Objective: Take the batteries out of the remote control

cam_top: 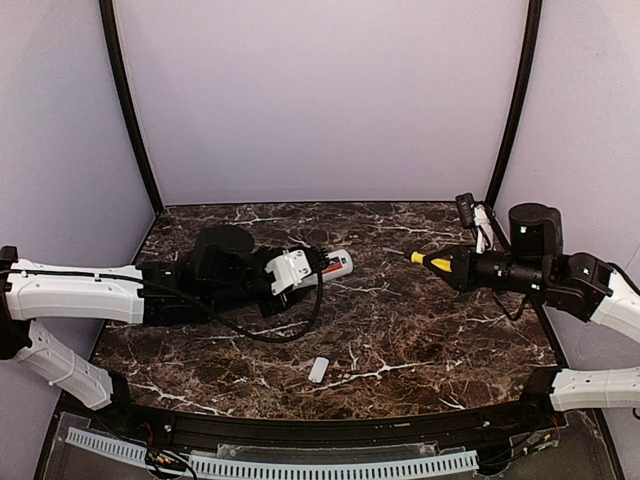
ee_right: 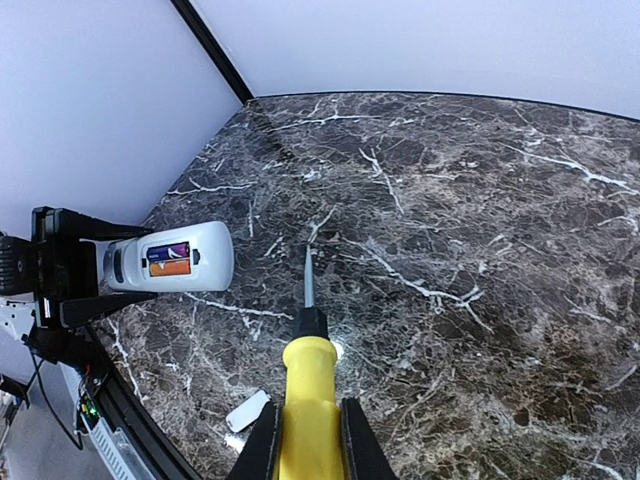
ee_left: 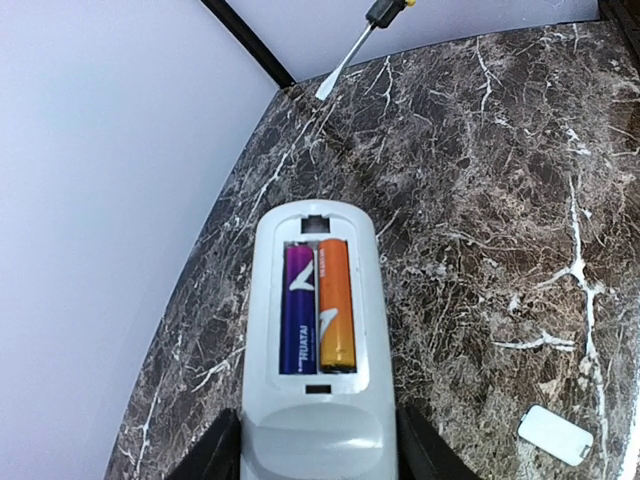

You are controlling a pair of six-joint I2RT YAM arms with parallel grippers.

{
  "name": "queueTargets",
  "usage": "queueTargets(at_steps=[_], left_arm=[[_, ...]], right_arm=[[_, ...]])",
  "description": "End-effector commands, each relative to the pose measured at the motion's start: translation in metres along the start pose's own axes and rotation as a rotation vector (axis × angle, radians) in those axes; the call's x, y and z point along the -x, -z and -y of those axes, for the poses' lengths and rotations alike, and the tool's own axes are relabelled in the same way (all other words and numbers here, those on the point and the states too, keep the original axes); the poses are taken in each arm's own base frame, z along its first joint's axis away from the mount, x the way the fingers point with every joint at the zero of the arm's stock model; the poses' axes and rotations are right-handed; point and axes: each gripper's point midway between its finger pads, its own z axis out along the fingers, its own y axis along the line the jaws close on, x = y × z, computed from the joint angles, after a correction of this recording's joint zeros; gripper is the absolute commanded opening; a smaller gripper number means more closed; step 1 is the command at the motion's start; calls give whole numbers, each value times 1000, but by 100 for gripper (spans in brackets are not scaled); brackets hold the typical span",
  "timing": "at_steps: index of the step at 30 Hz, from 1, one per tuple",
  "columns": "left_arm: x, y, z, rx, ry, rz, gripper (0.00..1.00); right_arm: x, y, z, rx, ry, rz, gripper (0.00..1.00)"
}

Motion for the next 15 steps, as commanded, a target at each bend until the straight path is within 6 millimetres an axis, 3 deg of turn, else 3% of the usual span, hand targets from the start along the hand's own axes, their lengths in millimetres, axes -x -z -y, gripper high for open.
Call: queueTargets(at_steps=[1,5,8,15], left_arm=[[23,26,-24,101,-94,112,0],[22,41,-33,184,-197,167,0],[17,46,-26,187,-253,194,0],[8,38,-25,206,-333,155,0]], right_arm=[[16,-2,-29,125,13,0,0],[22,-9,-47,207,20,-20,0],[24,-13,-62,275,31,-26,0],[26,-13,-86,332,67,-21,0]])
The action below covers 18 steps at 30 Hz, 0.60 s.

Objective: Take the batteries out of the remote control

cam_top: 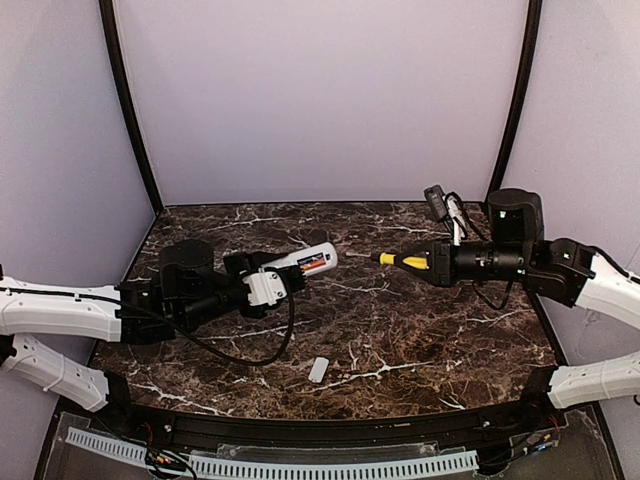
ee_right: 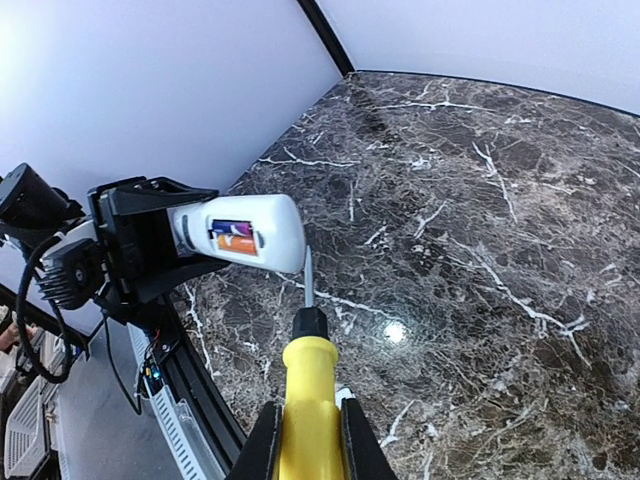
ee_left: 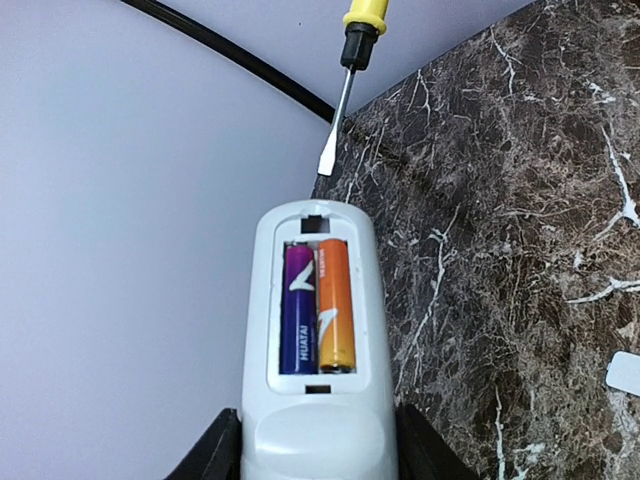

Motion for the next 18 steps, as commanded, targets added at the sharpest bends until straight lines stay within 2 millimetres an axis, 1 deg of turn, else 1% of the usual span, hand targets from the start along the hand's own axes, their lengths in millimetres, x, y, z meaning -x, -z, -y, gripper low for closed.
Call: queueTargets(at_steps=[1,3,9,18], left_arm=[[4,-3,-11,64,-59,13,0],[2,-4,-11,67,-62,3,0],[-6,-9,-11,81,-68,-46,0],[-2,-9,-3,13,-31,-32,0]], right_arm=[[23,4,-33,90,61,69,0],[22,3,-38,92,67,66,0],[19,3,-43,81,76,66,0],[22,-7,-46,73,80,57,0]])
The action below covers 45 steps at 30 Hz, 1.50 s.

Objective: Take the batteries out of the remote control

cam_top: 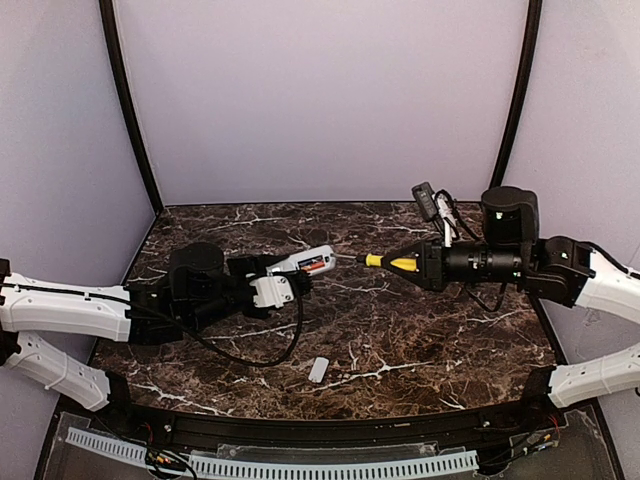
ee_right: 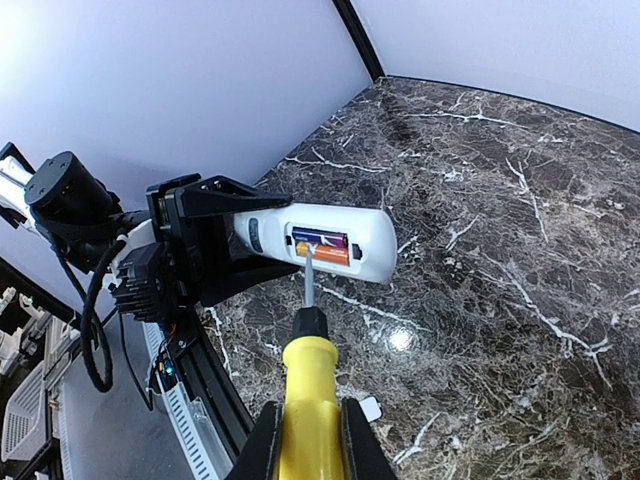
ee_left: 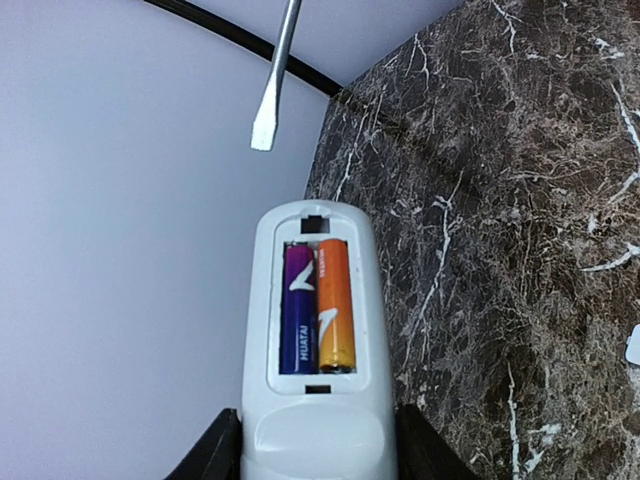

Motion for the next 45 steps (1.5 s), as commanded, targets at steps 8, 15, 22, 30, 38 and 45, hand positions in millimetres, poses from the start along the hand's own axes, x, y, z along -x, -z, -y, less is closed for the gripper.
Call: queueTargets(at_steps=[8,15,22,30,38,45], left_arm=[[15,3,-4,-44,85,40,0],[15,1,-3,-50,96,31,0],[14,-1,-2,-57,99,23,0],[13,-1,-2,-54,99,15,0],[12,-3,0,-58,96,11,0],[10,-4,1,-61,93,1,1]], right_arm=[[20,-12,-10,-18,25,39,0],[13,-13,-2,-63,0,23,0],[5,-20,5,-96,-32,-5,0],[3,-25,7,-115,-30,-24,0],[0,-28,8,-125,-34,-37,0],[-3,-27,11,-142,-30,-49,0]])
